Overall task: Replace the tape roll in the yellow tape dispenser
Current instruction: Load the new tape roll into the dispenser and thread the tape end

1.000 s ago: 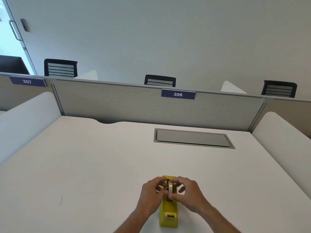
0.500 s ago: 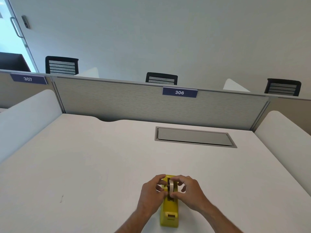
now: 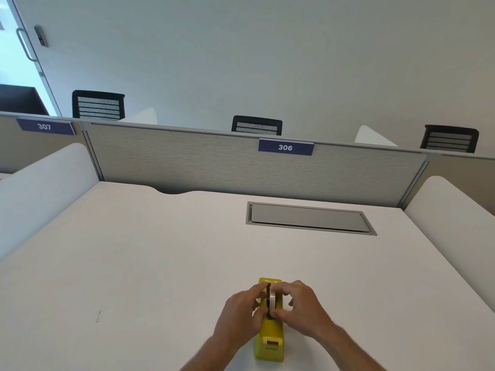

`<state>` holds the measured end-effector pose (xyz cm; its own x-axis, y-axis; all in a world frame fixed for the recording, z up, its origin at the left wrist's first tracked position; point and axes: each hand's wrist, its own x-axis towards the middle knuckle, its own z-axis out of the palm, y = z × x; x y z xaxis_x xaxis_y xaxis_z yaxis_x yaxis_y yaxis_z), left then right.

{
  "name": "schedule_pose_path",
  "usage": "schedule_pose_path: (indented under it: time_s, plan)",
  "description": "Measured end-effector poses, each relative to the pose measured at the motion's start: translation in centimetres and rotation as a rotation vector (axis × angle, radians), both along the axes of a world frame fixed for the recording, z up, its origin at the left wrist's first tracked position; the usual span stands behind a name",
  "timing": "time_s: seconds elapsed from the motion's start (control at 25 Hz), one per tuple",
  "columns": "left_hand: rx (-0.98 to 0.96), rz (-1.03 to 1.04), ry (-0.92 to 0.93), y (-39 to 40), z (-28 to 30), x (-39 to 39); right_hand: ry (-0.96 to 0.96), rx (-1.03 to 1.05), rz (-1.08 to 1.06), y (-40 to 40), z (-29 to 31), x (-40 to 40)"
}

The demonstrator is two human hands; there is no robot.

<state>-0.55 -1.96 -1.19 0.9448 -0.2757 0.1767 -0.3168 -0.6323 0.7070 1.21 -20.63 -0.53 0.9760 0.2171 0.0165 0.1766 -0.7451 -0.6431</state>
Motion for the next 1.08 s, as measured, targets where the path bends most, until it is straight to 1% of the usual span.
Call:
schedule_pose_path:
  time_s: [0.12, 0.4, 0.56, 0.72, 0.84, 1.08]
  plan:
    - [-0.050, -0.011, 0.036, 0.1, -0.5, 0.0, -0.040, -0.009, 0.023, 0.1, -0.1, -0.3]
    - [-0.030, -0.054, 0.144, 0.4, -1.0, 0.0, -0.151, -0.070, 0.089, -0.3, -0.1, -0.6]
    - [-0.072, -0.050, 0.188, 0.0, -1.1, 0.4, -0.230, -0.104, 0.137, -0.5, 0.1, -0.5]
    - [-0.093, -0.031, 0.217, -0.2, -1.3, 0.7, -0.330, -0.211, 0.191, -0.4, 0.4, -0.3]
    - [-0.077, -0.009, 0.222, -0.3, -1.2, 0.9, -0.347, -0.236, 0.204, -0.3, 0.7, -0.3]
    - [-0.097, 0.012, 0.233, -0.4, -1.8, 1.1, -0.364, -0.223, 0.232, -0.3, 1.2, -0.2]
